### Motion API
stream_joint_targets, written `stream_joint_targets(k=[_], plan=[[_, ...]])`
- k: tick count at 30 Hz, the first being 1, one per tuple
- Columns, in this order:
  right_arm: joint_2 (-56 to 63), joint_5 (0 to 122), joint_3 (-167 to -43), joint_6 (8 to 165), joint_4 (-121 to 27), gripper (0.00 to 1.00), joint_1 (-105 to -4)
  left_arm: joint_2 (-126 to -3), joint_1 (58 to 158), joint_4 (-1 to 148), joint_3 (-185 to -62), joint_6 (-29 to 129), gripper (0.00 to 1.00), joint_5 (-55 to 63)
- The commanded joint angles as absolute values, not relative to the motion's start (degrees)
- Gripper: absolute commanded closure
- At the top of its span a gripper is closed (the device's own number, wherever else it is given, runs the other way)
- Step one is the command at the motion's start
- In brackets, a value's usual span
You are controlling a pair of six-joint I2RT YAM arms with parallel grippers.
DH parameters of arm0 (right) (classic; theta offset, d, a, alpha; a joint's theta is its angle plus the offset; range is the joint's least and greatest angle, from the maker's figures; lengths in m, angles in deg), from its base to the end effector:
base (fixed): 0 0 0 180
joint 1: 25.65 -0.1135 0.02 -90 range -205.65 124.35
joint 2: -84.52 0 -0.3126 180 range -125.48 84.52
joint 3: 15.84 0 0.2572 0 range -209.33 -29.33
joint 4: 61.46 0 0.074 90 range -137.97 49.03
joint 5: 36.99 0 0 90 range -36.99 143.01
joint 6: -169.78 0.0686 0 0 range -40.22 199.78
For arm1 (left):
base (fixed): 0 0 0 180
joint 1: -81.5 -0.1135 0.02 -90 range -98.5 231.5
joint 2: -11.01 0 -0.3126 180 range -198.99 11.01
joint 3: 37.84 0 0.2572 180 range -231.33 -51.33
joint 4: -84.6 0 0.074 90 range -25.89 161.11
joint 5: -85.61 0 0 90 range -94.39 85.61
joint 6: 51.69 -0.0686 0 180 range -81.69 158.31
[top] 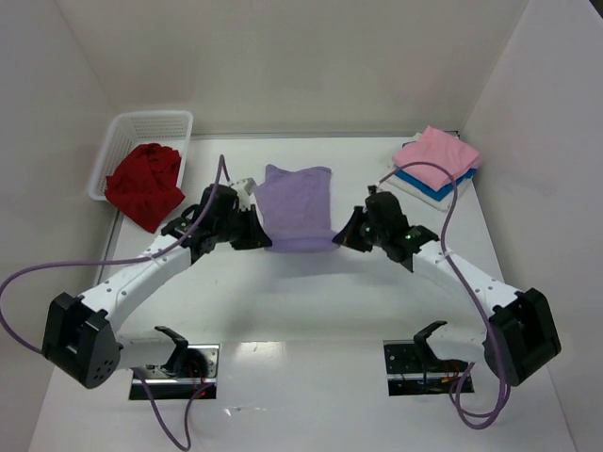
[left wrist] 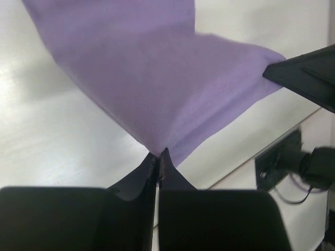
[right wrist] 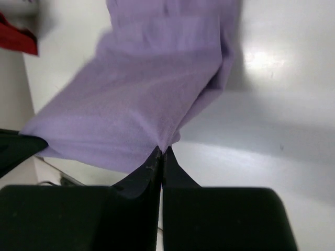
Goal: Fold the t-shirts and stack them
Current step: Grab one side of the 2/3 rectangular tshirt with both arms, then fold the long partially folded tshirt into a neat square
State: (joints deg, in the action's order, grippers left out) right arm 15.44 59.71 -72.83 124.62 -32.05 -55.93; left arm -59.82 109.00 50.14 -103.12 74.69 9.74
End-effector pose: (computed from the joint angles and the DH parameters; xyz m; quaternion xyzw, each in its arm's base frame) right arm 0.2260 0.1412 0.2574 0.0915 0.9059 0.2922 0.2925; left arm 0.2415 -0.1446 0.2935 -0.0178 0.9008 -0.3164 0.2969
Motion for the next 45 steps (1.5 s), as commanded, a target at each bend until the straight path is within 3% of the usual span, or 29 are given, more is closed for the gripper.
stream_joint_targets(k=[1, 16, 22, 30, 37, 43, 45], plan=[[13.43, 57.31, -79.23, 120.13, -28.98, 1.00, -50.71, -62.18, 105.85, 46.86, -109.59, 72.59, 1.00, 5.46], [-25.15, 63.19, -116.85, 112.47, -32.68, 1.00, -41.83, -95.92, 93.46, 48.17, -143.23, 63.54, 1.00, 10.28], [-38.68, 64.52, -131.71, 109.75, -29.08, 1.00, -40.50, -107.62, 92.84, 47.12, -153.27, 62.30, 1.00, 10.81], [-48.37, 63.90, -143.05, 107.99, -27.23, 1.00, -39.98, -117.57, 91.69, 48.87, -162.15, 62.21, 1.00, 9.05], [-51.89, 63.90, -152.18, 106.93, -25.47, 1.00, -39.98, -118.80, 90.02, 51.50, -164.88, 62.83, 1.00, 8.35], [-56.18, 63.29, -159.30, 106.41, -24.77, 0.94, -39.98, -121.96, 88.36, 52.04, -168.66, 62.83, 1.00, 8.61], [-57.77, 63.29, -160.98, 106.41, -24.24, 0.89, -39.98, -123.02, 88.35, 52.73, -169.36, 62.83, 0.95, 8.61]])
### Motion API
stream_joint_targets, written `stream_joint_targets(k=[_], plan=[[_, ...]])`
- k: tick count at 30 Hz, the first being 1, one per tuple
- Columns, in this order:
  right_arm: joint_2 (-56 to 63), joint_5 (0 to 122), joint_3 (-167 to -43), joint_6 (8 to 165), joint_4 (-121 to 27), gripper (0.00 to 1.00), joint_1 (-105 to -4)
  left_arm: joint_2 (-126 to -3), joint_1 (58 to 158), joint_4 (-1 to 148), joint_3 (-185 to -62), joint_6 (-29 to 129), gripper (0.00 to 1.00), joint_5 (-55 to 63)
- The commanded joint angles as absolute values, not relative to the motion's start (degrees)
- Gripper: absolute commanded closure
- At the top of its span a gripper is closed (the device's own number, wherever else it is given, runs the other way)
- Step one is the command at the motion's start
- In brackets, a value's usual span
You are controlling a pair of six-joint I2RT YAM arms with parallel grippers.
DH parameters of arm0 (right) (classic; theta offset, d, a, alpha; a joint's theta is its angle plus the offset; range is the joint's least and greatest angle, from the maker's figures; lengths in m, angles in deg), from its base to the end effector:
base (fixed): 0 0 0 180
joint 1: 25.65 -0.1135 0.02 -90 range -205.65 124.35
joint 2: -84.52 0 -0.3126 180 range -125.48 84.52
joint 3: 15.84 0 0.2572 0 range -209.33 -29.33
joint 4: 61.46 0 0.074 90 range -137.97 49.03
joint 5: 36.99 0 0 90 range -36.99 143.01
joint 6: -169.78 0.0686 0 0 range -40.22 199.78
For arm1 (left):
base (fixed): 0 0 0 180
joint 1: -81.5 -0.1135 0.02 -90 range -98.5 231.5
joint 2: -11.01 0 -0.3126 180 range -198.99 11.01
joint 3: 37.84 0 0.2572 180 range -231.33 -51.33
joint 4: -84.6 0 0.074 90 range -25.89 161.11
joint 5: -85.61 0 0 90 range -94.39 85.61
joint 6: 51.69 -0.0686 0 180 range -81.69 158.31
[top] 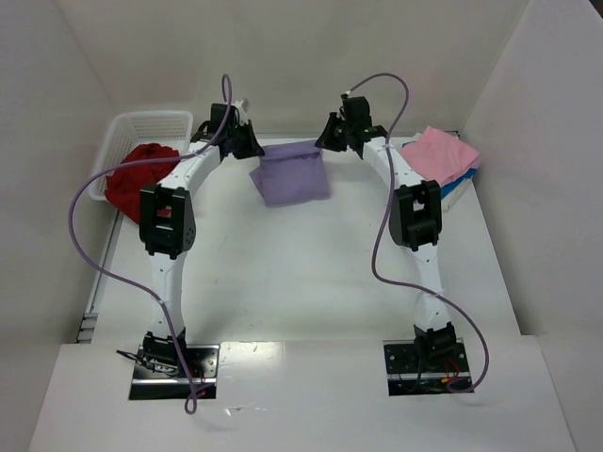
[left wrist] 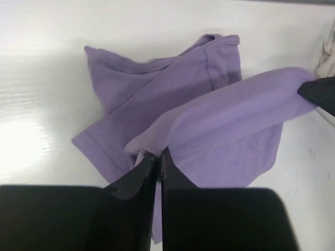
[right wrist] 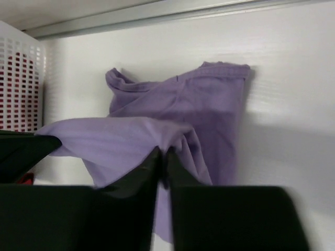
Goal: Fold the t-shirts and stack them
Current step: Fold the long partially folded tshirt into a neat square, then smooth out wrinkles on the folded tshirt
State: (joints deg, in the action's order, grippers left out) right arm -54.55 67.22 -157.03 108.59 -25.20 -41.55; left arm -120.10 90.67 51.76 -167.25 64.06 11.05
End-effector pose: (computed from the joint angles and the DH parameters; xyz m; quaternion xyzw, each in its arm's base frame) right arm 0.6008 0.1886 0.2490 0.0410 0.8777 0.2779 0.3883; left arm 0.5875 -0.1133 0.2620 -0.0646 0.8770 -0.2518 0.4042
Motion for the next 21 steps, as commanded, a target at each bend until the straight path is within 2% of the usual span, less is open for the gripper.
stream_joint_targets(k=[1, 3, 4, 5, 8, 10, 13, 15, 21], plan=[[-58.56, 63.29, -162.64, 106.41, -24.24, 0.72, -39.98, -123.81, 88.35, 52.74, -169.89, 62.83, 0.89, 8.61], [-61.02, 63.29, -164.41, 106.93, -24.24, 0.69, -39.98, -124.34, 87.74, 54.14, -170.50, 62.83, 0.80, 9.32], [-61.81, 63.90, -166.33, 106.93, -24.24, 0.67, -39.98, -125.21, 87.74, 54.15, -171.12, 62.83, 0.57, 9.32], [-63.21, 63.90, -167.48, 106.93, -23.63, 0.64, -39.98, -126.00, 87.74, 54.67, -172.34, 62.83, 0.47, 9.32], [-64.46, 63.38, -172.75, 106.93, -21.96, 0.47, -39.98, -126.54, 86.60, 55.29, -174.19, 62.31, 0.24, 9.32], [-65.34, 62.68, -176.69, 106.32, -19.85, 0.40, -39.98, -126.54, 86.07, 55.29, -176.48, 61.69, 0.11, 9.32], [-64.47, 62.67, -177.69, 105.70, -18.53, 0.37, -39.98, -125.84, 86.07, 52.40, -179.12, 59.06, 0.04, 9.93], [-62.97, 63.20, -175.68, 105.18, -19.05, 0.37, -39.98, -124.17, 86.07, 52.39, -178.25, 57.65, 0.04, 12.37], [-52.87, 65.49, -153.38, 106.93, -26.25, 0.40, -39.98, -119.69, 86.60, 52.39, -171.22, 57.64, 0.04, 16.52]])
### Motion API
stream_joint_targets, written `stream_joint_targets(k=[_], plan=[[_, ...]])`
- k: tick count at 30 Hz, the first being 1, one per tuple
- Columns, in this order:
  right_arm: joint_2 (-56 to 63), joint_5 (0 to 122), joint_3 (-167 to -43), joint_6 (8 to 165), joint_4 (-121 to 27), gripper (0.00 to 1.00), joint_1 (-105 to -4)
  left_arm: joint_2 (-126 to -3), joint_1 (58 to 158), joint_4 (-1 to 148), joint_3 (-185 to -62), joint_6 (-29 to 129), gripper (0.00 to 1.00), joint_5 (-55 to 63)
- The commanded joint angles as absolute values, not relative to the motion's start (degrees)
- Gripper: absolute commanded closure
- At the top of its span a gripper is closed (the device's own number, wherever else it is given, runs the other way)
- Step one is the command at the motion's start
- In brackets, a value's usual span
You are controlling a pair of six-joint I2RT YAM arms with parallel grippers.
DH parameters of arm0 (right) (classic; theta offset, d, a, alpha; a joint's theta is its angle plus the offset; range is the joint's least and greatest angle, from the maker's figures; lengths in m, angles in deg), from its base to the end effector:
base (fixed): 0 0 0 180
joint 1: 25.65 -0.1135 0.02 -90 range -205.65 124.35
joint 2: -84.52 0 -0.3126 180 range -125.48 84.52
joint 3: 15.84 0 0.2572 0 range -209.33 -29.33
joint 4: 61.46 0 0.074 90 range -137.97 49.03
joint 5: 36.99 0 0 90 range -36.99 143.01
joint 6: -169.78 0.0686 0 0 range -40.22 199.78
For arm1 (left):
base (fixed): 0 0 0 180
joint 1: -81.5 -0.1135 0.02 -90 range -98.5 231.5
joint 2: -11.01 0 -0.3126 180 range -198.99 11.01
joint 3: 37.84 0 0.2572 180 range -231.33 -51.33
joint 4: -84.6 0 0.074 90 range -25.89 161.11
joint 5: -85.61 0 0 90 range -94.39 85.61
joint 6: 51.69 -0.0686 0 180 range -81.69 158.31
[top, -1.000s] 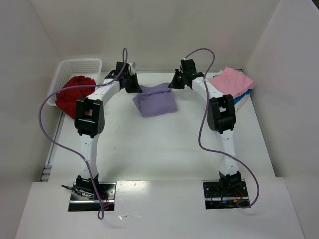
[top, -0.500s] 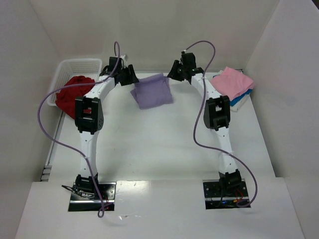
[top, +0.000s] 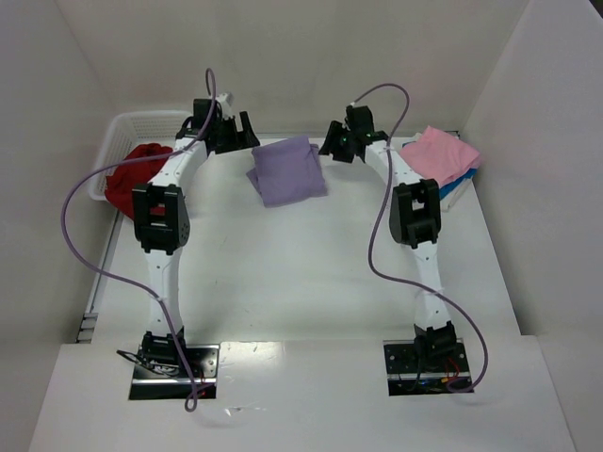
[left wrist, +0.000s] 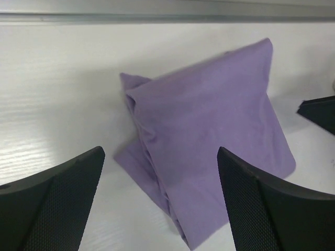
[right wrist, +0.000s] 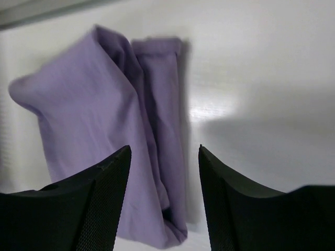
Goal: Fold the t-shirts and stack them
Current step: Smooth out wrinkles on the folded tshirt
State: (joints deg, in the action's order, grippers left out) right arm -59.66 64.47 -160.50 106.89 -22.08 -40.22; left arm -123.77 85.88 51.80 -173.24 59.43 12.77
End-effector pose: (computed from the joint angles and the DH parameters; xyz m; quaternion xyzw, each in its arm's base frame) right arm 0.6165 0.1743 0.2099 0.0552 0.8970 0.2369 0.3690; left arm 0.6121 -0.0672 0.2639 -0.0546 0.8669 -0.2329 0.4374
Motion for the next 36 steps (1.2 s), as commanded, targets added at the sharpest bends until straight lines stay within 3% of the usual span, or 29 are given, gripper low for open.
stream_joint_targets(k=[1, 8, 21, 30, 36], plan=[[-51.29, 65.49, -146.29, 107.46, -27.74, 0.40, -39.98, -119.68, 87.12, 52.39, -169.39, 57.64, 0.04, 17.05], [-42.40, 67.42, -126.28, 108.60, -35.92, 0.45, -40.50, -119.16, 89.58, 54.06, -164.10, 58.96, 0.04, 17.75], [-39.59, 69.79, -120.82, 109.13, -36.98, 0.71, -44.64, -118.01, 91.16, 52.92, -159.09, 59.58, 0.04, 16.17], [-32.83, 69.79, -109.14, 108.08, -36.98, 0.89, -47.10, -113.63, 93.18, 49.93, -152.25, 57.11, 0.03, 17.23], [-28.34, 69.18, -103.33, 108.08, -37.51, 0.93, -47.62, -107.48, 94.42, 49.31, -143.10, 56.59, 0.07, 17.23]])
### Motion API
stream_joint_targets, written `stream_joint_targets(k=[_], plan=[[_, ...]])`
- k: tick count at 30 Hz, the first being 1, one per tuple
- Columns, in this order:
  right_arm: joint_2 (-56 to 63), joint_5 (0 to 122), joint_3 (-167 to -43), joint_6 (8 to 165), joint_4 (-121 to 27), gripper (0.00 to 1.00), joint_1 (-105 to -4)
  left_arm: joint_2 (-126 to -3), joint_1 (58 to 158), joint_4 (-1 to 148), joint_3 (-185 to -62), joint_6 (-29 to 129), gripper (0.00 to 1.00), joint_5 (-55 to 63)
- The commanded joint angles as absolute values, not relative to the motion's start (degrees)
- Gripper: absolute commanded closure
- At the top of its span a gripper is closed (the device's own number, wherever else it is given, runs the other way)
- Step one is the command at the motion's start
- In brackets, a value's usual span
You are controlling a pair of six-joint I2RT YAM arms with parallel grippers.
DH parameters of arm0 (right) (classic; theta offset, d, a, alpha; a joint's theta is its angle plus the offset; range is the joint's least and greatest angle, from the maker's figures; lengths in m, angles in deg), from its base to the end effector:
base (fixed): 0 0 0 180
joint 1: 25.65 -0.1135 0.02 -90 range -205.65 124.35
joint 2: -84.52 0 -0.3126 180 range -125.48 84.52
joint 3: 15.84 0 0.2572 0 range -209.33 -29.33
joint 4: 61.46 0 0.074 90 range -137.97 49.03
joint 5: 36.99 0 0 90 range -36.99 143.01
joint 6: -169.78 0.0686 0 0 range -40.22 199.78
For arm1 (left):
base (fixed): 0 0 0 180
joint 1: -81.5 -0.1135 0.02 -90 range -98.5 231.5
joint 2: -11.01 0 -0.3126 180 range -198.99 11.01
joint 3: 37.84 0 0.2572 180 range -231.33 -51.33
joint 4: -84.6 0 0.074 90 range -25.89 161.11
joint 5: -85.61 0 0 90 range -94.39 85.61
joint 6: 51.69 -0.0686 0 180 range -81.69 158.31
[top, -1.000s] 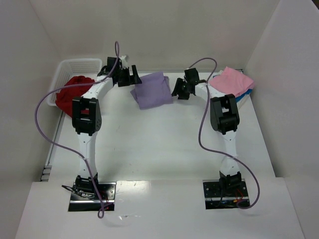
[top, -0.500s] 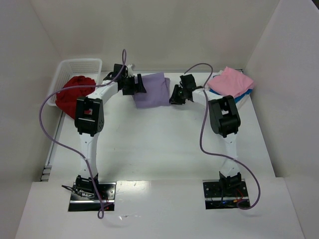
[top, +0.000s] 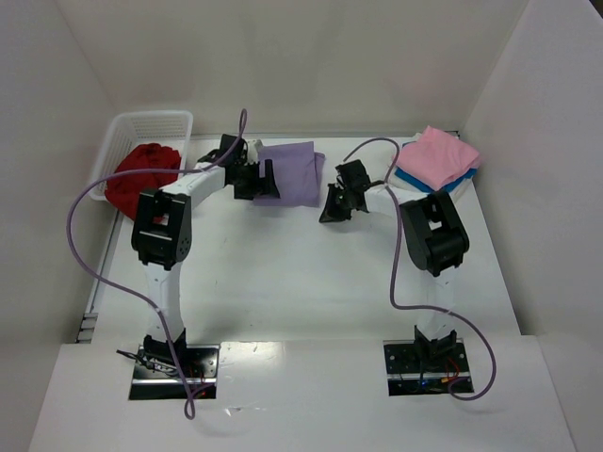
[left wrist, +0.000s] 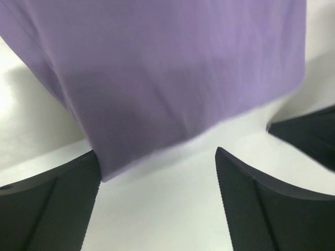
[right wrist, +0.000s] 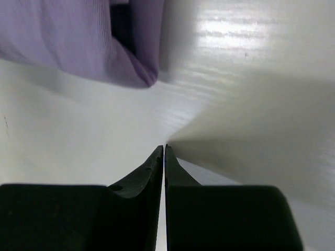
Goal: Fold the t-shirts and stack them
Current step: Smooth out wrinkles on the folded tshirt
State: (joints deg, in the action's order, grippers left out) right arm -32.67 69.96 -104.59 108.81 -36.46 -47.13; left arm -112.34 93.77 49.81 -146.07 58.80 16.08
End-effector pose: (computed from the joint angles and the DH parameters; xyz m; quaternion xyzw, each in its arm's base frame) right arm 0.4320 0.1915 0.1569 0.0157 0.9402 0.2589 0.2209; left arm 0.5120 -0.1359 0.2018 -0.0055 0.9265 -0.2553 0.2765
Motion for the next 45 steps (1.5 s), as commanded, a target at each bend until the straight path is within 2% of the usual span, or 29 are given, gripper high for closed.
stream_joint_targets(k=[1, 4, 6, 7, 10, 14, 22, 30, 31, 34, 37, 41, 42, 44, 45], plan=[[-27.20, 69.18, -102.63, 108.08, -37.51, 0.93, -47.62, -106.86, 95.11, 49.31, -141.87, 56.59, 0.10, 17.23], [-24.83, 66.81, -102.10, 108.08, -36.99, 0.90, -47.62, -104.57, 95.12, 49.31, -137.03, 56.59, 0.17, 16.70], [-23.68, 64.88, -102.10, 107.55, -36.98, 0.85, -47.62, -103.34, 95.12, 50.36, -135.36, 56.59, 0.22, 16.70], [-23.68, 64.87, -102.62, 107.55, -36.98, 0.79, -47.62, -103.34, 95.12, 50.37, -134.66, 57.11, 0.23, 15.66], [-22.89, 64.34, -105.77, 107.02, -37.51, 0.65, -47.62, -102.29, 95.65, 50.90, -133.86, 57.72, 0.23, 13.89], [-25.52, 64.87, -111.32, 105.97, -37.51, 0.52, -47.62, -101.75, 95.65, 52.65, -133.86, 58.43, 0.22, 12.93], [-34.66, 66.01, -118.89, 104.91, -36.37, 0.49, -47.62, -101.75, 95.65, 55.37, -134.39, 59.49, 0.22, 11.17], [-37.13, 63.03, -119.51, 103.78, -34.87, 0.45, -47.62, -103.69, 95.65, 58.27, -135.00, 59.49, 0.36, 11.69], [-37.13, 63.03, -119.50, 103.77, -34.87, 0.44, -47.62, -104.21, 95.65, 58.28, -135.00, 59.49, 0.40, 11.69], [-37.74, 63.55, -119.50, 103.77, -35.39, 0.44, -47.62, -104.82, 95.65, 58.81, -135.00, 59.49, 0.45, 11.69], [-39.15, 65.04, -119.50, 104.30, -35.92, 0.45, -47.62, -104.83, 95.65, 58.81, -135.00, 59.49, 0.54, 11.69], [-40.46, 66.36, -119.50, 104.82, -36.45, 0.60, -47.62, -105.36, 95.65, 59.85, -134.47, 59.49, 0.64, 11.69], [-40.99, 66.89, -119.50, 105.43, -36.98, 0.72, -47.62, -105.97, 95.65, 59.86, -134.47, 59.49, 0.67, 11.69], [-40.99, 67.42, -119.50, 105.44, -36.98, 0.81, -47.62, -105.97, 95.65, 59.86, -134.47, 59.49, 0.73, 12.22], [-41.51, 67.42, -119.50, 105.44, -36.98, 0.91, -47.62, -105.97, 95.65, 59.86, -134.47, 59.49, 0.75, 12.22]])
